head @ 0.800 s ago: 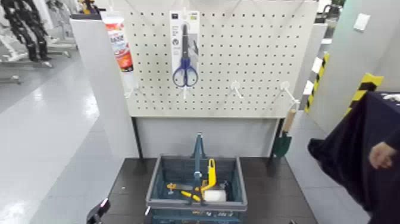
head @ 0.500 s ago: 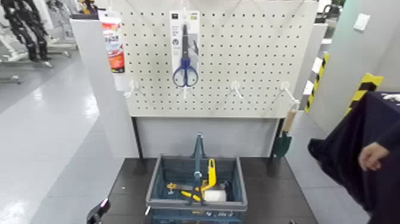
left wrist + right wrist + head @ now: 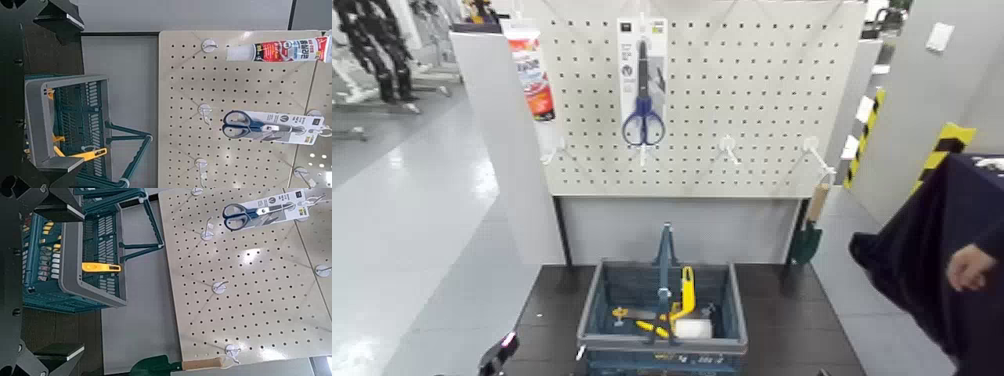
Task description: Put the red glue tube into the crate.
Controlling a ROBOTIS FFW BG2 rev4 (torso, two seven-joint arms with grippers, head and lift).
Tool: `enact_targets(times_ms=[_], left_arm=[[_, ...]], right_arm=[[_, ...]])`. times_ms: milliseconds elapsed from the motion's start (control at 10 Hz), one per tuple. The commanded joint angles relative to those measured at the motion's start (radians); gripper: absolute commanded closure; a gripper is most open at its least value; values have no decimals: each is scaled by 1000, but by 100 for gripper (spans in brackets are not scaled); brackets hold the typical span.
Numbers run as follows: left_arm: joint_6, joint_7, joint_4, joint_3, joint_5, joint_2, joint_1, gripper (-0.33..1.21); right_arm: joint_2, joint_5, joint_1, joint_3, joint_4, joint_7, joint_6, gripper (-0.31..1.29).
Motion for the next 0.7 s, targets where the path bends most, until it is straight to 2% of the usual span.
enact_targets(times_ms=[100, 700], left_arm=[[54, -55, -14, 20, -5, 4, -39, 11], [191, -181, -31, 106, 0, -1, -188, 12]], right_arm=[[0, 1, 0, 0, -1, 0, 0, 14], [-2, 1, -3, 8, -1, 2, 0, 14]])
